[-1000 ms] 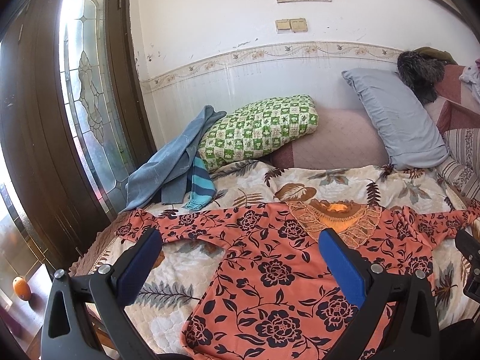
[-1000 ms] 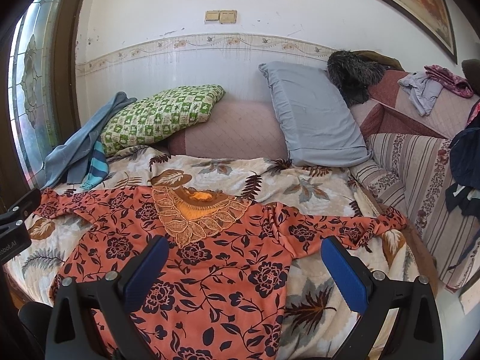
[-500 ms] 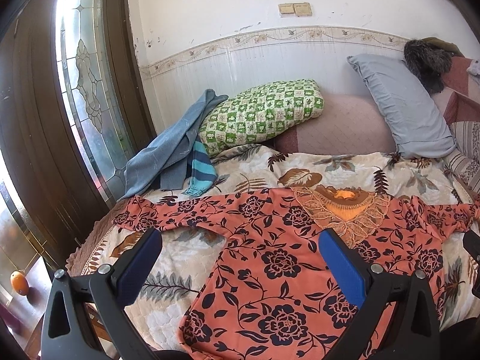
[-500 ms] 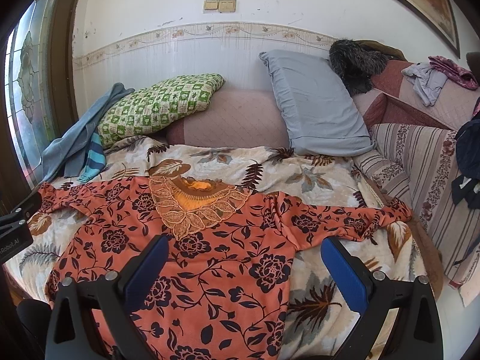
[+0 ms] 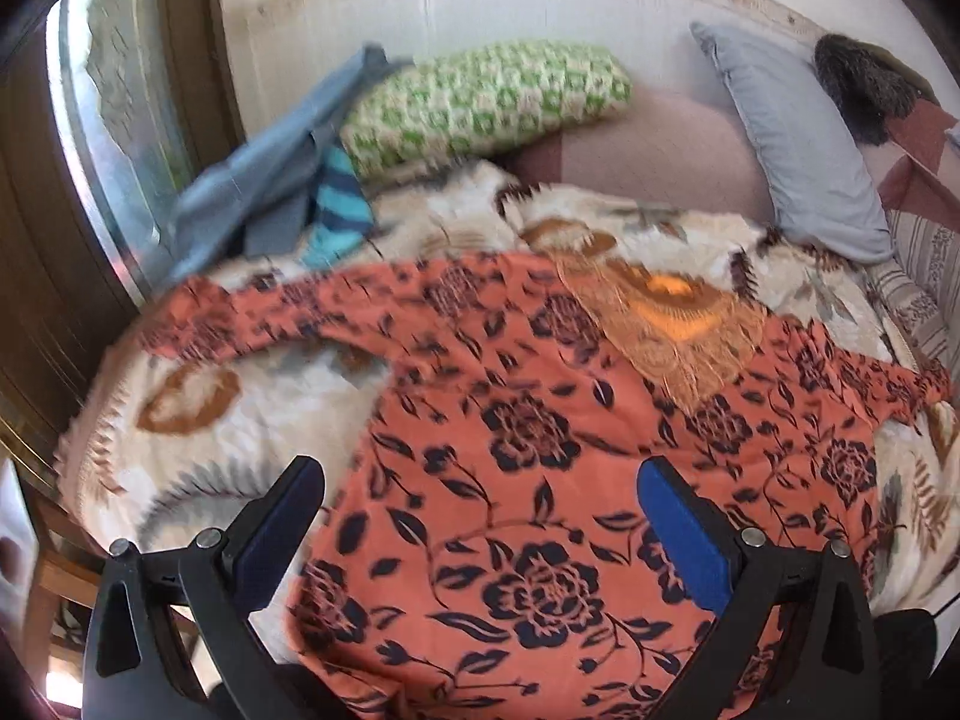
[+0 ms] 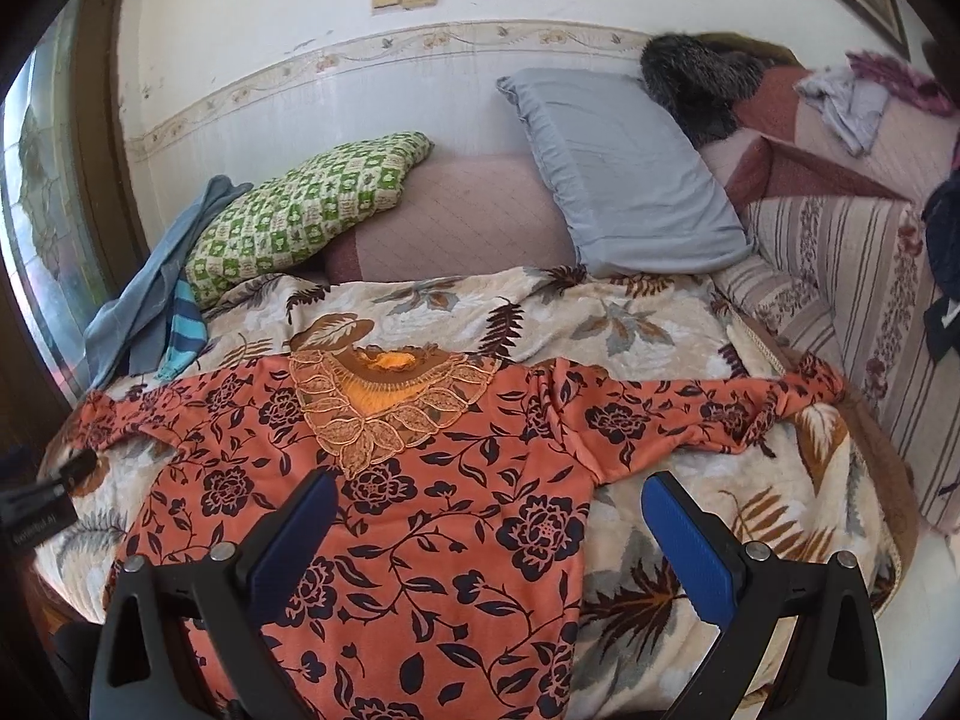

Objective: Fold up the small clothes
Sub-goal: 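Grasp the sleeve cuff nearest the right tool and lift it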

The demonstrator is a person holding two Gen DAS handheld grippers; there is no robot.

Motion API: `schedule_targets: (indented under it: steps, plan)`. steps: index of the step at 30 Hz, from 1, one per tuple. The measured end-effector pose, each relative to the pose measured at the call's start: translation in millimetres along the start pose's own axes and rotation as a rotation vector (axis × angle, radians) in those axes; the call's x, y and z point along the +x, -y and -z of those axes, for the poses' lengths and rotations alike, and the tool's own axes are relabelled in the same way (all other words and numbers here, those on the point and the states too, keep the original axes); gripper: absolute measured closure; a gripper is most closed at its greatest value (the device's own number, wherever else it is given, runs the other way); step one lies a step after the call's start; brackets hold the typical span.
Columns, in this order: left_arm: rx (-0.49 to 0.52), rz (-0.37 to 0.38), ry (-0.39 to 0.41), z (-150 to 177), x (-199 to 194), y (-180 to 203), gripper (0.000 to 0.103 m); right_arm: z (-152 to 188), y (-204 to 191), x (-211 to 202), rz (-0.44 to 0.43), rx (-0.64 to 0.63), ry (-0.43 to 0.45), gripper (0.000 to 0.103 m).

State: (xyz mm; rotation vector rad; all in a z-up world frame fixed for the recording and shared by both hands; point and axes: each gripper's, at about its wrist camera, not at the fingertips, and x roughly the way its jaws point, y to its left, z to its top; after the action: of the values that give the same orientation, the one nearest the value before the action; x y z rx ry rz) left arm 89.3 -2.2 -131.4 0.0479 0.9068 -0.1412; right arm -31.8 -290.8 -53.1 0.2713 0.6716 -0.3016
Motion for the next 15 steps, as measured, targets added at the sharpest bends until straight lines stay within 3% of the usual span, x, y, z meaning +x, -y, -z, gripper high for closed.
schedule_targets:
  steps: [3, 5, 9, 13, 15]
  plan:
    - [-0.088, 0.076, -0.18, 5, 54, -4, 0.003, -5, 70, 22, -0.112, 0.195, -0.031, 0.001]
    - [-0.146, 0.08, -0.213, 3, 76, -4, 0.004, -7, 124, 43, -0.176, 0.35, -0.05, 0.001]
    - [-0.174, 0.037, -0.149, -19, 96, 12, 0.004, -5, 224, 80, -0.202, 0.615, -0.025, 0.002]
    - [-0.159, -0.015, -0.025, -47, 108, 35, 0.004, -10, 300, 117, -0.19, 0.821, 0.018, 0.012]
    - [-0.118, -0.037, 0.0, -49, 121, 45, 0.004, -13, 327, 138, -0.191, 0.908, 0.033, 0.017]
